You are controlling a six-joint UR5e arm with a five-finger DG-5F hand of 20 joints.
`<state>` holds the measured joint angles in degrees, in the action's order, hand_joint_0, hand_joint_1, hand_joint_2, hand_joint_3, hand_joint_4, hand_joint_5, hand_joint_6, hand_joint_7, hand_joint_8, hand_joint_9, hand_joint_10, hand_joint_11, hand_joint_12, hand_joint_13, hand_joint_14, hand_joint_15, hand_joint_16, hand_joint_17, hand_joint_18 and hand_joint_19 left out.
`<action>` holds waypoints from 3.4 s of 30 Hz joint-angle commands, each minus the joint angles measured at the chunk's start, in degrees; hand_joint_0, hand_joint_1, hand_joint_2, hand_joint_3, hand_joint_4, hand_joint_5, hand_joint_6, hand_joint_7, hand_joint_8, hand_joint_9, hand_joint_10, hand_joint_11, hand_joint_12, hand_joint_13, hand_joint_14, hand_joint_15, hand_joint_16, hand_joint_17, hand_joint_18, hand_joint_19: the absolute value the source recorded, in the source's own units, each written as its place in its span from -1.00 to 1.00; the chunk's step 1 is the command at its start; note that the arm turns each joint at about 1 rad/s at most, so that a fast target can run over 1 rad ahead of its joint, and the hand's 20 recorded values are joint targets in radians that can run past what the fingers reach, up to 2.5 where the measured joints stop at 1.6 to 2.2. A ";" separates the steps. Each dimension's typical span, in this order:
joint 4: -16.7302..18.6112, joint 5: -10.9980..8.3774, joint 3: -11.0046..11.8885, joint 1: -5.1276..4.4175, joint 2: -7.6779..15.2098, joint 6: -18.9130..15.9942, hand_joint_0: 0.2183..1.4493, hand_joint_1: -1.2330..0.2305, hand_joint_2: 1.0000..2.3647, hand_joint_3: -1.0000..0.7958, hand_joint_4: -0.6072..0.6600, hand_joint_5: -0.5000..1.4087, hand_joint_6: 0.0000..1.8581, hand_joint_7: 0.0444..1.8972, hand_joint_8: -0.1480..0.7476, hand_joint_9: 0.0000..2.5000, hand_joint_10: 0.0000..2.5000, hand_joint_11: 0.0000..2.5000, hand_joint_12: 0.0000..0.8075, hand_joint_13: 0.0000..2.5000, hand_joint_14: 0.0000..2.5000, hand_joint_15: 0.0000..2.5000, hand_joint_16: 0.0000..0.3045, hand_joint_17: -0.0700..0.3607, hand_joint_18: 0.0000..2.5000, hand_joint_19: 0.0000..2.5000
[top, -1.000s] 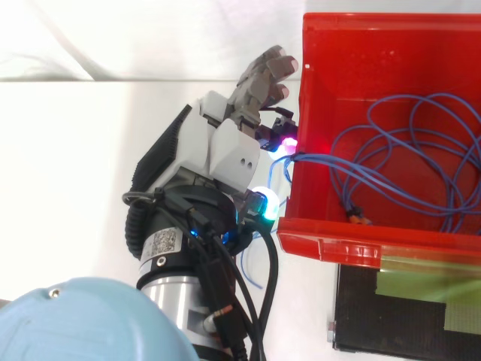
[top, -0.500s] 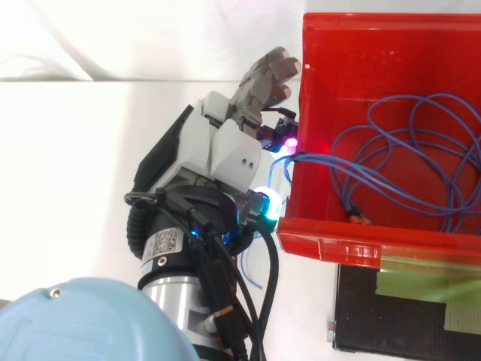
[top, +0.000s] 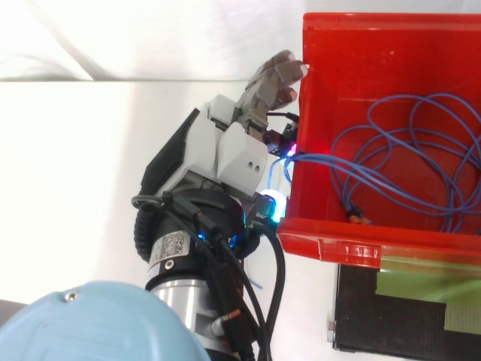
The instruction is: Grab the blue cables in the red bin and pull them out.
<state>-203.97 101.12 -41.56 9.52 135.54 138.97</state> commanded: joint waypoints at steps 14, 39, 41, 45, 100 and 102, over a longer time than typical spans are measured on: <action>1.29 0.05 -0.62 0.14 -0.01 1.61 -0.01 -0.49 -1.00 -1.00 0.38 0.42 -1.00 -0.29 -0.10 -0.55 -0.99 -0.69 -0.19 -0.77 -0.99 -0.74 -0.71 -0.21 -0.80 -0.53; 1.55 0.05 -1.24 0.32 -0.01 1.70 0.00 -0.48 -1.00 -1.00 0.33 0.45 -0.82 -0.31 -0.09 -0.53 -0.99 -0.68 -0.19 -0.76 -0.99 -0.74 -0.71 -0.22 -0.78 -0.52; 1.64 0.05 -1.15 0.32 -0.01 1.70 0.00 -0.48 -1.00 -1.00 0.34 0.44 -0.90 -0.28 -0.09 -0.53 -0.99 -0.69 -0.19 -0.76 -0.99 -0.74 -0.71 -0.22 -0.78 -0.52; 1.64 -0.04 -1.24 0.32 -0.01 2.32 0.00 -0.49 -1.00 -1.00 0.36 0.45 -0.99 -0.25 -0.09 -0.53 -0.99 -0.69 -0.19 -0.76 -0.99 -0.74 -0.71 -0.22 -0.78 -0.52; 2.43 0.31 -1.24 0.23 -0.01 0.47 0.01 -0.46 -1.00 -1.00 0.38 0.46 -1.00 -0.25 -0.08 -0.52 -0.99 -0.68 -0.19 -0.75 -0.99 -0.73 -0.71 -0.22 -0.77 -0.51; 2.43 0.31 -1.24 0.23 -0.01 0.38 0.01 -0.45 -1.00 -1.00 0.39 0.45 -1.00 -0.25 -0.08 -0.52 -0.99 -0.68 -0.19 -0.75 -0.99 -0.73 -0.71 -0.22 -0.77 -0.51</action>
<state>-201.53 101.42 -42.80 9.74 135.51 139.43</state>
